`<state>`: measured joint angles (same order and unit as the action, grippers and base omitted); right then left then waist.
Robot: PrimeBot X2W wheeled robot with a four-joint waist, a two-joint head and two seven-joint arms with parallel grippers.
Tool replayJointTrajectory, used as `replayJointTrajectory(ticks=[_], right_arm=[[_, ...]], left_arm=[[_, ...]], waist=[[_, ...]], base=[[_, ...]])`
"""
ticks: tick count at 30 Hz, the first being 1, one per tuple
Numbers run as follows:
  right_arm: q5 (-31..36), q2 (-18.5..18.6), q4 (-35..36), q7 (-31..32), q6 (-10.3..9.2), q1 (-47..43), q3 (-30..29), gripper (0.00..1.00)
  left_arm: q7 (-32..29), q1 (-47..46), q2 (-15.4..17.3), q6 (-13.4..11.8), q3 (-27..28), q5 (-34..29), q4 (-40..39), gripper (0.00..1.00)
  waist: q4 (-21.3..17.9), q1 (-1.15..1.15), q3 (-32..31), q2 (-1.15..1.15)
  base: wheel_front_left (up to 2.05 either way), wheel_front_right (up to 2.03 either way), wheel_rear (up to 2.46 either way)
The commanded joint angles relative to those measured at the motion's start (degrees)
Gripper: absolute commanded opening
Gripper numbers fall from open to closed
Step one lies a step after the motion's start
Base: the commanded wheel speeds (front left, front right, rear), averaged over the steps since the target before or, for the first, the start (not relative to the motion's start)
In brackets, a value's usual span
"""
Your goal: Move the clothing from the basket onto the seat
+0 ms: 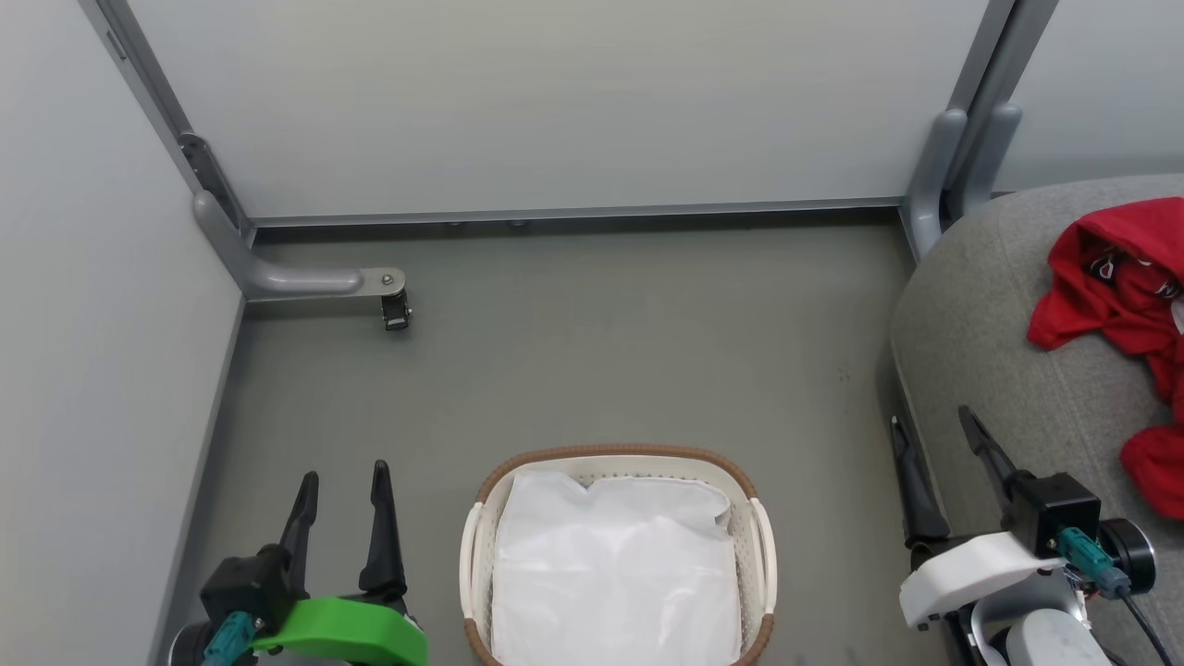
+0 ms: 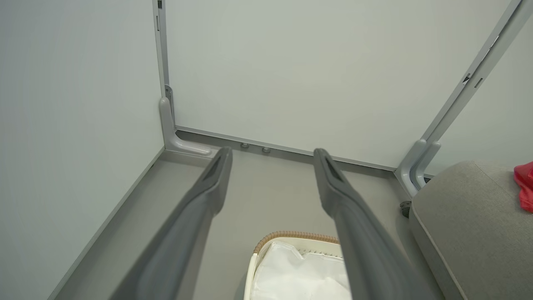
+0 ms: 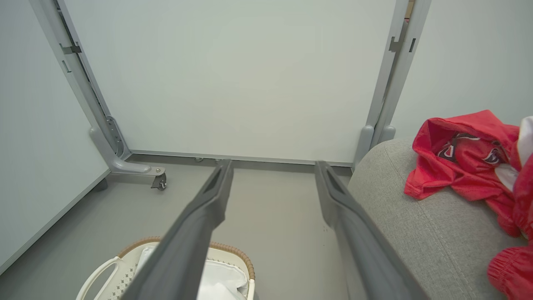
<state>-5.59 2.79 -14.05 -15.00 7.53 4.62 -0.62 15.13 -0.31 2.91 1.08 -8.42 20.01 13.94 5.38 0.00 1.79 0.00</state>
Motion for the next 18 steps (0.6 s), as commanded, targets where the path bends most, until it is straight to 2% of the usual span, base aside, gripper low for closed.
replayJointTrajectory(ticks=[1,4,5,9,18], right_arm=[[-0.20,0.21,0.13,-0.25,-0.08,-0.69,-0.05,1.00],[-0.33,0.21,-0.12,-0.26,-0.08,-0.60,0.11,1.00],[-0.05,-0.04,-0.28,0.01,0.00,-0.22,0.06,0.00],[-0.55,-0.41,-2.14,0.33,0.00,-0.88,-0.10,0.00],[-10.93,-0.34,-2.00,3.07,-0.01,-0.38,-0.97,0.00]], left_arm=[[0.02,0.16,0.03,0.30,0.00,-0.52,0.18,1.00],[0.02,-0.04,0.02,0.57,-0.23,0.07,0.20,1.00],[-0.02,0.01,-0.02,0.45,-0.33,0.17,0.27,0.00],[-0.14,0.03,-0.10,0.47,-0.64,0.69,2.01,0.00],[-2.44,-0.68,0.20,1.19,0.89,9.66,1.77,0.00]], waist=[[0.04,0.00,-0.04,0.00],[0.10,0.00,-0.14,0.00],[0.09,0.00,-0.13,0.00],[0.07,0.00,-0.14,0.00],[-0.32,0.00,-0.24,0.00]], base=[[0.00,0.00,0.00],[0.00,0.00,0.00],[0.00,0.00,0.00],[0.00,0.00,0.00],[0.00,0.00,0.00]])
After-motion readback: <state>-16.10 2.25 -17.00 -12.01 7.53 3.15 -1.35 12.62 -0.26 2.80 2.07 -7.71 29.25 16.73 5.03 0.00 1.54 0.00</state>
